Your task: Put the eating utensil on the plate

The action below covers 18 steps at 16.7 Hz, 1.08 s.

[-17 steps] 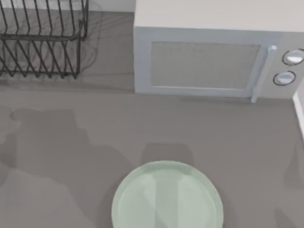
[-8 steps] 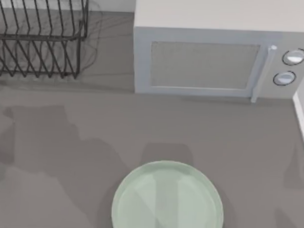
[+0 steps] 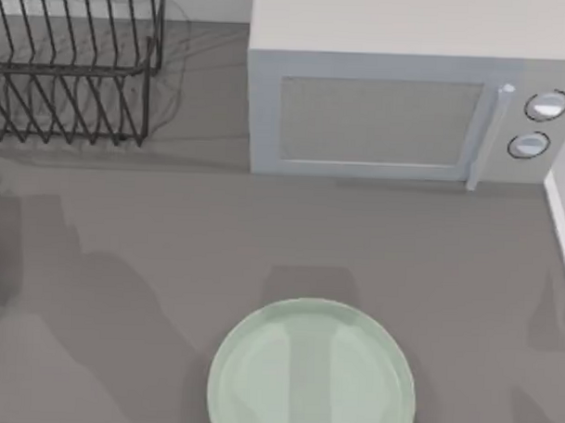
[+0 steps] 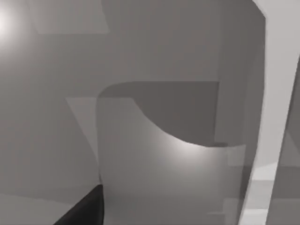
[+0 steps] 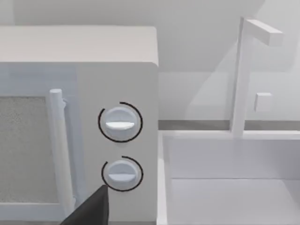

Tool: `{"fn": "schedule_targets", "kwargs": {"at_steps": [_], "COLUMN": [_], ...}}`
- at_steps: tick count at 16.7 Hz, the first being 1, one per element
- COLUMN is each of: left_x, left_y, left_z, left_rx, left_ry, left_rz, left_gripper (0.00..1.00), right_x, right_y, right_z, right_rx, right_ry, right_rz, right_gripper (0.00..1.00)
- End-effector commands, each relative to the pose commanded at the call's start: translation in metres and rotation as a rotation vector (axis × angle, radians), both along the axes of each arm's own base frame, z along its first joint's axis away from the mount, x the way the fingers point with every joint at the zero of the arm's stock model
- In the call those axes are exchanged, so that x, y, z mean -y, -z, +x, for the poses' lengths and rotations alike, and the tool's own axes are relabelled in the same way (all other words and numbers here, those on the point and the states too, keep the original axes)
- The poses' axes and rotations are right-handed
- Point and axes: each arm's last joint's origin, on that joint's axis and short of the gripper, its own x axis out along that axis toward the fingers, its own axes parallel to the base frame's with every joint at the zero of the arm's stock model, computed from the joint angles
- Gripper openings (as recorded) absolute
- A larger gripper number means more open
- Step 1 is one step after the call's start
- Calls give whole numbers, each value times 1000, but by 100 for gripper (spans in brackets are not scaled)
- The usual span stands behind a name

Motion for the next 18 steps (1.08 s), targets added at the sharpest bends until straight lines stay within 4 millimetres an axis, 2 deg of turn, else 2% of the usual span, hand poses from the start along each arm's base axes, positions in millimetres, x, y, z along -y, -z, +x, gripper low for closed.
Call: {"fn": "schedule_targets", "kwargs": {"at_steps": [2,5,18], "left_x": [0,0,0], "left_y": [9,9,9], "left_z": [-2,-2,-2], "left_rx": [-5,-5,-5], "left_ry": [0,0,0], "left_rz": [-2,-2,-2], "left_gripper": [100,100,2], "right_x": [0,0,0], "right_y": [0,0,0], "right_z": [0,0,0], "right_rx": [0,0,0], "right_ry": [0,0,0], "right_rz": [0,0,0], "right_gripper": [100,100,100]}}
